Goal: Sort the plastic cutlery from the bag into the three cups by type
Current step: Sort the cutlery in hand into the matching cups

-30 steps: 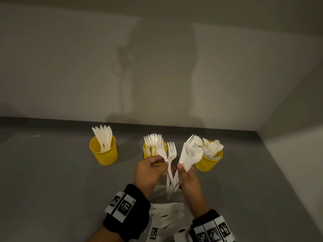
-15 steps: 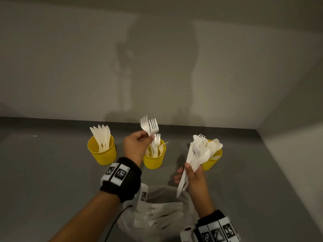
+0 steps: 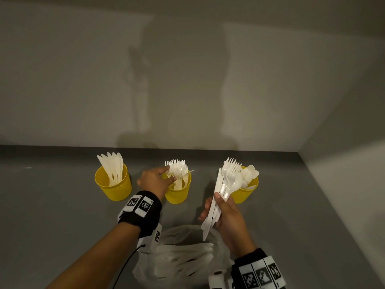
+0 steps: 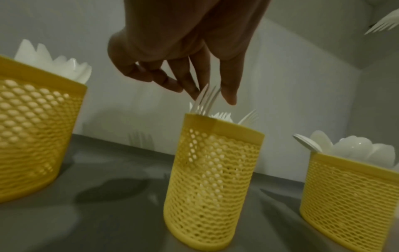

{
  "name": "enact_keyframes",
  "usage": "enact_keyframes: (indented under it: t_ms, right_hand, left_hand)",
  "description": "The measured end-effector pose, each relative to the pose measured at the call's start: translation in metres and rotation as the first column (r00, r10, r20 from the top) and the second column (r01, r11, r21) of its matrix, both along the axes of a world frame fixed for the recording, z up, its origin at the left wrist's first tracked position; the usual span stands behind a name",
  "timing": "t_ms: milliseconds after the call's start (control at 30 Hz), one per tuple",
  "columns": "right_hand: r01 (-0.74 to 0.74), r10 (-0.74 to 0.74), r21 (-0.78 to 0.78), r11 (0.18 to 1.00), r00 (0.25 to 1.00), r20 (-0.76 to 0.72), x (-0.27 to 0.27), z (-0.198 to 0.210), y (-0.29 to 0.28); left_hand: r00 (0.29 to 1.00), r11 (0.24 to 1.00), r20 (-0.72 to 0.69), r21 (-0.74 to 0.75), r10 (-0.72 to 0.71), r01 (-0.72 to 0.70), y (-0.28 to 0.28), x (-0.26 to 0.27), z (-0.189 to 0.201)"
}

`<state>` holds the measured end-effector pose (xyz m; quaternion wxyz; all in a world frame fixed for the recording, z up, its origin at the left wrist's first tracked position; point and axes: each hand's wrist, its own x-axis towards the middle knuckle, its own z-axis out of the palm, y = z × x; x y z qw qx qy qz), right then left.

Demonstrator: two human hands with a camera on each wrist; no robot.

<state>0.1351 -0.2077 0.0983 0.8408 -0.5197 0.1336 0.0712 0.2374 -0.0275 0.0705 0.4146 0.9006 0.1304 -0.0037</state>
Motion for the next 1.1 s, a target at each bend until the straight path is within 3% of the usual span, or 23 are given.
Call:
enact_keyframes:
  t_ms: [100,200,267,367,533,700,767,833,1033,1100]
  right_hand:
    - [0.01,-0.01,-0.012,1.0,1.0,0.001,0.0,0.004,0.003]
    - [0.022,-0.022,-0.048,0.999,1.0,-0.006,0.0,0.003,0.009]
    - [0.002,-0.003,-0.067,0.998,1.0,-0.015,0.0,0.002,0.017]
    - [-0.068,0.069,-0.02,0.997,0.998,0.01,0.001,-0.002,0.032]
    - [-0.145,0.146,-0.023,0.989,0.988,0.042,0.001,-0.006,0.052]
    - [-0.095,0.12,-0.238,0.967,0.988,0.092,0.005,-0.006,0.06]
    - [-0.098,0.152,-0.398,0.912,0.983,0.106,0.005,-0.01,0.058]
    - [-0.126,0.225,-0.581,0.804,0.969,0.101,0.004,-0.017,0.053]
    - [-0.12,0.281,-0.732,0.67,0.954,0.101,0.005,-0.02,0.057]
    - [-0.052,0.325,-0.843,0.535,0.934,0.149,0.001,-0.017,0.059]
  left_hand:
    - [0.988,0.999,0.152,0.047,0.013,-0.02,-0.001,-0.017,0.014]
    - [0.953,0.969,0.299,-0.217,-0.052,0.121,-0.015,-0.049,0.033]
    - [0.959,0.914,0.218,-0.323,-0.18,0.244,-0.026,-0.07,0.041]
    - [0.958,0.829,0.119,-0.481,-0.262,0.287,-0.03,-0.091,0.036]
    - [0.985,0.845,0.108,-0.506,-0.138,0.173,-0.01,-0.1,0.028]
    - [0.988,0.768,0.104,-0.64,0.113,-0.02,0.029,-0.092,0.038]
    - [0.968,0.779,0.121,-0.619,0.218,-0.098,0.058,-0.081,0.046]
    - [0.93,0.804,0.167,-0.566,0.328,-0.182,0.091,-0.063,0.051]
    - [0.845,0.802,0.232,-0.505,0.481,-0.318,0.145,-0.026,0.046]
    - [0.854,0.793,0.175,-0.495,0.49,-0.354,0.148,-0.017,0.038]
